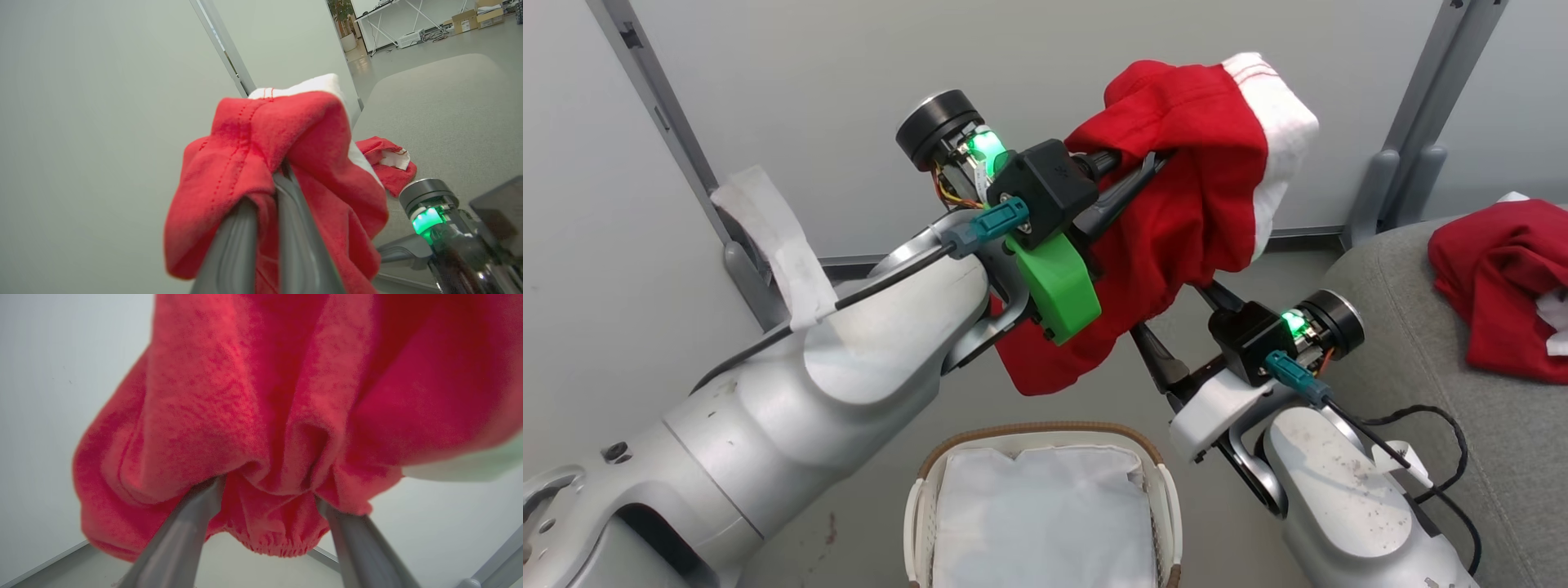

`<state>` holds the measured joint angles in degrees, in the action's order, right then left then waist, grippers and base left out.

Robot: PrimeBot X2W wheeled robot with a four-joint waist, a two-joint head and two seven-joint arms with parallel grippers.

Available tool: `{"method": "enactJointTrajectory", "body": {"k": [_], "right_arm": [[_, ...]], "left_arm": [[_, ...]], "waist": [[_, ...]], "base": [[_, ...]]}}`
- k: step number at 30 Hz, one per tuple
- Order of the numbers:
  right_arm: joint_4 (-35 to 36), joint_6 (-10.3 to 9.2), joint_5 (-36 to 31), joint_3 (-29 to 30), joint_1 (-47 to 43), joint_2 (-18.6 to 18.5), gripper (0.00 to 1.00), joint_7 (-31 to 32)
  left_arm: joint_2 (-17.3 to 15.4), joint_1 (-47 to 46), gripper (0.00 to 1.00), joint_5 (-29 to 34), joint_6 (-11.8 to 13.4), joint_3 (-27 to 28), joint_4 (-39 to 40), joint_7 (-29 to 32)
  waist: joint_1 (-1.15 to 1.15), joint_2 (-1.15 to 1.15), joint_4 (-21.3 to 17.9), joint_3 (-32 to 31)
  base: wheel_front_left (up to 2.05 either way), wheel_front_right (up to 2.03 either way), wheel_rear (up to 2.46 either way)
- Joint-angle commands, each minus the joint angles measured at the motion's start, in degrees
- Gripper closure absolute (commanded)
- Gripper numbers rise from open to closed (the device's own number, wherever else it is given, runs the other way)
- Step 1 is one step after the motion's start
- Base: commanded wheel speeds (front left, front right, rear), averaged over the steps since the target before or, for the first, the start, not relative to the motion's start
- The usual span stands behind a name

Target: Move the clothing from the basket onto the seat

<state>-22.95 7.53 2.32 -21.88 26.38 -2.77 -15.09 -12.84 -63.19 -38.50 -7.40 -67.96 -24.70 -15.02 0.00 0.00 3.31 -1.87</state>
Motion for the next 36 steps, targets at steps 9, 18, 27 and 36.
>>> {"method": "enactJointTrajectory", "body": {"k": [9,18,27,36], "right_arm": [[-0.7,-0.08,0.8,-1.0,0.9,-0.2,1.0,-0.1],[0.5,-0.08,1.2,0.7,-0.7,-0.2,1.0,-0.1],[2.6,-0.08,0.1,5.5,-2.9,-0.2,1.0,-0.1],[4.5,-0.08,-1.2,11.7,-6.2,-0.2,1.0,-0.1]], "left_arm": [[-1.8,3.5,1.0,-2.3,0.2,0.6,-1.4,-0.2],[-2.5,9.5,1.0,-5.0,0.8,3.9,-3.4,-0.2],[-1.3,21.2,0.0,-4.7,1.7,11.2,-3.0,-0.2],[1.7,35.6,0.0,1.1,1.5,20.6,-3.2,-0.1]], "waist": [[0.0,0.0,0.8,0.1],[0.0,0.0,0.2,0.4],[0.0,0.0,-0.3,0.9],[0.0,0.0,-0.3,1.6]], "base": [[0.0,0.0,0.0],[0.0,0.0,0.0],[0.0,0.0,0.0],[0.0,0.0,0.0]]}}
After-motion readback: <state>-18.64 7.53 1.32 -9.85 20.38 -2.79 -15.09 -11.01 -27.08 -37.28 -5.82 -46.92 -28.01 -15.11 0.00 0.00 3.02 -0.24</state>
